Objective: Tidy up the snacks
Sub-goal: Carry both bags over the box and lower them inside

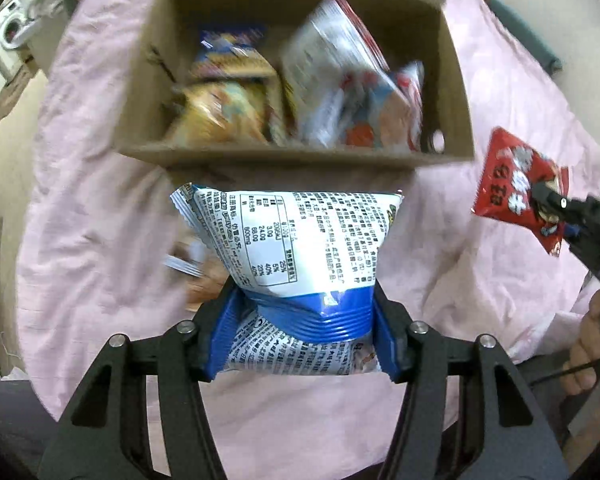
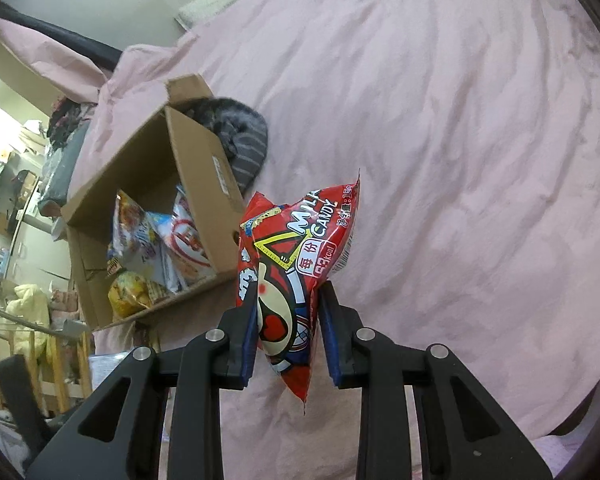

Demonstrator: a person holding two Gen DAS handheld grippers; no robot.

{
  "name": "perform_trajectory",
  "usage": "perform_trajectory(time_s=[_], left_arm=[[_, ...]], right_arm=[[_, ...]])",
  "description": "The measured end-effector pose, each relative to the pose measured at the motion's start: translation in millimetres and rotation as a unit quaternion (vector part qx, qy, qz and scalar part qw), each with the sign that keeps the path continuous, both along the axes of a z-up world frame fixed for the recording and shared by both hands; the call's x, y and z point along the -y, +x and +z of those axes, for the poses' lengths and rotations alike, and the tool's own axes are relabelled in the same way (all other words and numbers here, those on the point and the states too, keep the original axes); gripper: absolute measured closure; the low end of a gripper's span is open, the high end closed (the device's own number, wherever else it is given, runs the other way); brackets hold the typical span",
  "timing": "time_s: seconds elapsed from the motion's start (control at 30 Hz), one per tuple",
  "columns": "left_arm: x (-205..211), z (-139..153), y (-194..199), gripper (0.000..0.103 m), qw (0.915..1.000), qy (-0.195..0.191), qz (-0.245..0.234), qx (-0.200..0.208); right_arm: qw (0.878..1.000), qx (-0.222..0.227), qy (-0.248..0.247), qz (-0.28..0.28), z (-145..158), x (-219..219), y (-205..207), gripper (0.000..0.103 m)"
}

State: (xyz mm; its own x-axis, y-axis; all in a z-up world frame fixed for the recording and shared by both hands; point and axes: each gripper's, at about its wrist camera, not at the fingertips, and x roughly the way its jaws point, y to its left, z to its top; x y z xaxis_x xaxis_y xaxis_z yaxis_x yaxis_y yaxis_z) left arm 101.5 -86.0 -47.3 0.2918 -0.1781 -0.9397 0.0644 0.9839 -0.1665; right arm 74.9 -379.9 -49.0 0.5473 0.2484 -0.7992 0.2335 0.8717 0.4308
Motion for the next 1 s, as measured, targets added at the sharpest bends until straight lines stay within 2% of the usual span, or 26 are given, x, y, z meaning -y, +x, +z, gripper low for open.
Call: perform_trajectory(time_s=[0.1,0.2,0.37,0.6,0.73,0.83,0.93,1.0], left_arm=[[-29.2,21.3,3.1,0.048,0.9996,0.0,0.014,0.027],[-52.7,39.9,12.3,0.048,0.9984,0.005,0.022,0.051],[-70.0,57.3,39.7,0.048,0.9964,0.015,0.033,0.077],[-72.4,60.3,74.7,0.048,0.995,0.011,0.03,0.095],[-65.0,54.0,94.1,0.048,0.9945,0.02,0.017,0.101],[-67.4,48.6,107.5,0.048,0.9943,0.007,0.023,0.103],[-57.4,43.5,112.2,0.048,0.9914,0.018,-0.006,0.129],[-52.6,38.3,114.4,0.048,0.9909,0.016,-0.02,0.132]], right_arm=[[0.999,0.04,-0.001,0.0,17.5,-3.9,-4.5,0.074],[0.996,0.077,0.004,0.036,41.8,-21.3,4.0,0.074],[0.99,0.089,0.019,0.108,62.0,-68.6,42.1,0.074],[0.975,0.106,0.017,0.193,69.3,-135.2,102.1,0.074],[0.97,0.104,-0.024,0.22,58.3,-169.1,135.8,0.074],[0.967,0.089,-0.057,0.231,39.1,-183.8,151.9,0.074],[0.966,0.065,-0.081,0.237,17.5,-188.9,159.4,0.074],[0.965,0.064,-0.092,0.237,7.5,-187.0,164.6,0.074]])
